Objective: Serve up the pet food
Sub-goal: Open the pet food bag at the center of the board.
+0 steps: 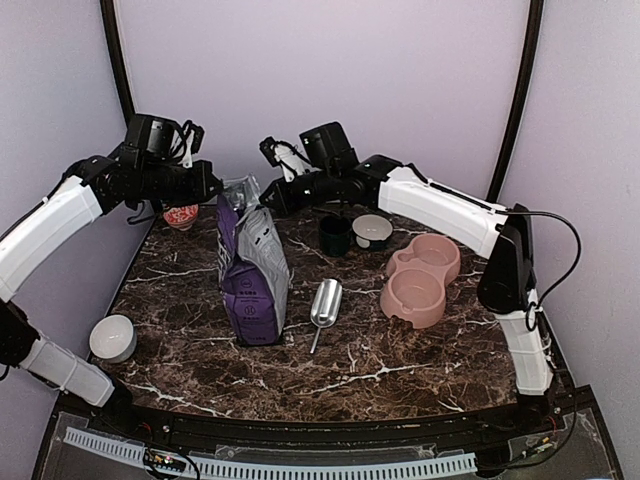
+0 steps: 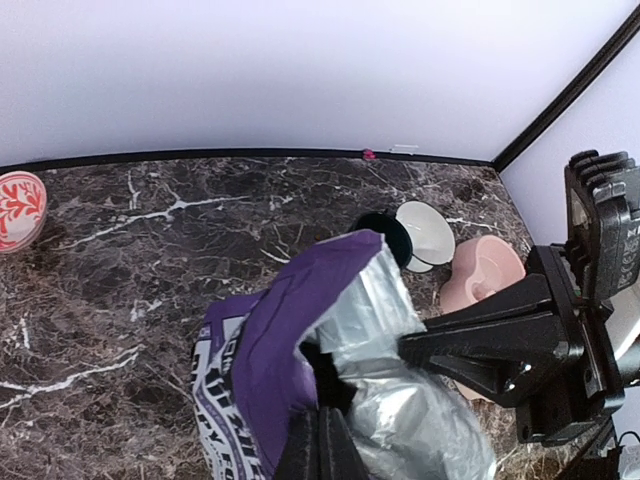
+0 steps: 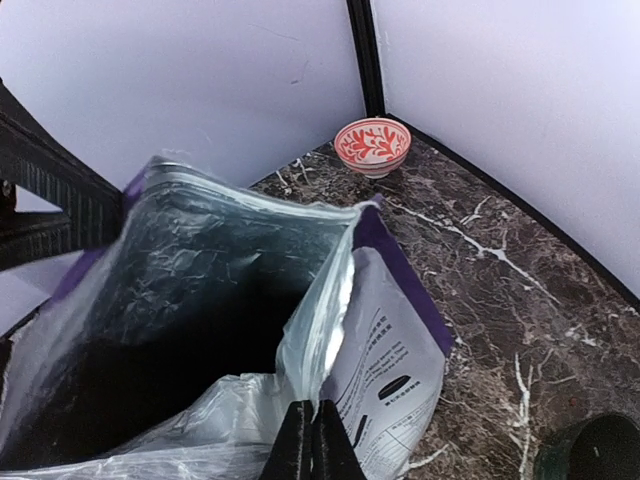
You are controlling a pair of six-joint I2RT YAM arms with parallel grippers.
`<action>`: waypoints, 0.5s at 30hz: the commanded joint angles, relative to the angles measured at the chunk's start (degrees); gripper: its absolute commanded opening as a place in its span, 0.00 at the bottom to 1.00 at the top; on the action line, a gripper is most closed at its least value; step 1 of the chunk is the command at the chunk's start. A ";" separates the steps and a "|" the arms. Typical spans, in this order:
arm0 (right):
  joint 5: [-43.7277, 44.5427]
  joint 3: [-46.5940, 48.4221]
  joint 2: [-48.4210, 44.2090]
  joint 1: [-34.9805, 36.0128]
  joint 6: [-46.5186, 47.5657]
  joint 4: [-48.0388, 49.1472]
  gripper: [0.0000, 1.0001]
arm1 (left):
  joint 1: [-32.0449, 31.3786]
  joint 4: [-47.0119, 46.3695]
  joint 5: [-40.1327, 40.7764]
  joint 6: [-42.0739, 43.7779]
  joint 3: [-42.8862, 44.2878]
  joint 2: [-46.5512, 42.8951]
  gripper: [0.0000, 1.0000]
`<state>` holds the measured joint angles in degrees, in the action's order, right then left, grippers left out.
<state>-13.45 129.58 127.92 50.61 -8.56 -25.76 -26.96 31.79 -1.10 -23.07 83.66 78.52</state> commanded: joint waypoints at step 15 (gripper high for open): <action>-0.78 -8.57 -11.71 -0.78 -3.61 8.07 0.50 | 1.23 -1.55 -4.42 3.22 0.56 -0.96 0.36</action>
<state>-12.47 124.40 122.96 50.57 -7.77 -25.23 -26.17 31.73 -3.75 -21.28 83.74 77.73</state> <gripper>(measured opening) 0.409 0.299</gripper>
